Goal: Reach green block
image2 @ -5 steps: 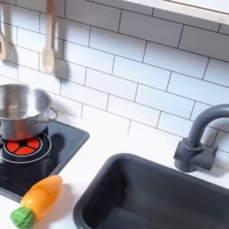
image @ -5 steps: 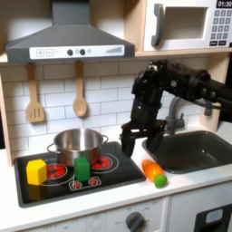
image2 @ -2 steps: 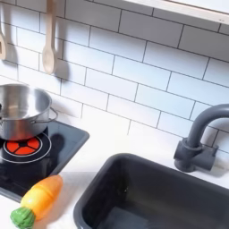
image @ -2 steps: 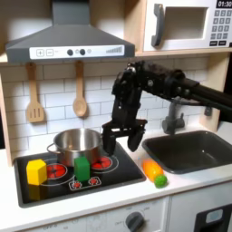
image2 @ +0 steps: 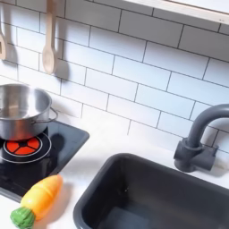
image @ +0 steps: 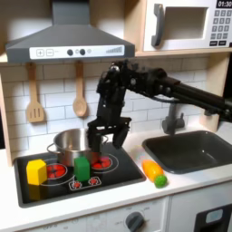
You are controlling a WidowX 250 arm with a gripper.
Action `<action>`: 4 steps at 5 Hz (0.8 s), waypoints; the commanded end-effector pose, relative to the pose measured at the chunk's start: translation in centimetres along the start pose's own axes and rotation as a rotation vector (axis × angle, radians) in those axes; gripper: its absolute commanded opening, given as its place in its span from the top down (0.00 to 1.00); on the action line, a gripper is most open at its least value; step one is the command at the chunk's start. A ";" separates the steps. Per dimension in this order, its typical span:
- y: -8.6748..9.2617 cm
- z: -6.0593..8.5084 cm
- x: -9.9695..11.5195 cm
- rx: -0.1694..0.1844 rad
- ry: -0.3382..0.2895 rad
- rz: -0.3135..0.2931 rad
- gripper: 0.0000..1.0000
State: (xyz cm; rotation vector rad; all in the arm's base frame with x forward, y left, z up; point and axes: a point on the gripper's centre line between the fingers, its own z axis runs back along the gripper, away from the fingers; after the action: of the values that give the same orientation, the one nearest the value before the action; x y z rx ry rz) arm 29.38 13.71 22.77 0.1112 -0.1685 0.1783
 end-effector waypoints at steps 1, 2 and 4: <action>1.8 -0.7 1.5 0.011 0.004 0.032 0.00; 2.6 -1.3 2.2 0.015 0.011 0.043 0.00; 2.5 -3.1 3.2 -0.008 0.023 0.039 0.00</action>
State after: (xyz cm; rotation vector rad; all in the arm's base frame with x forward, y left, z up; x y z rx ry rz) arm 32.31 17.44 20.47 0.1168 -0.1418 0.2224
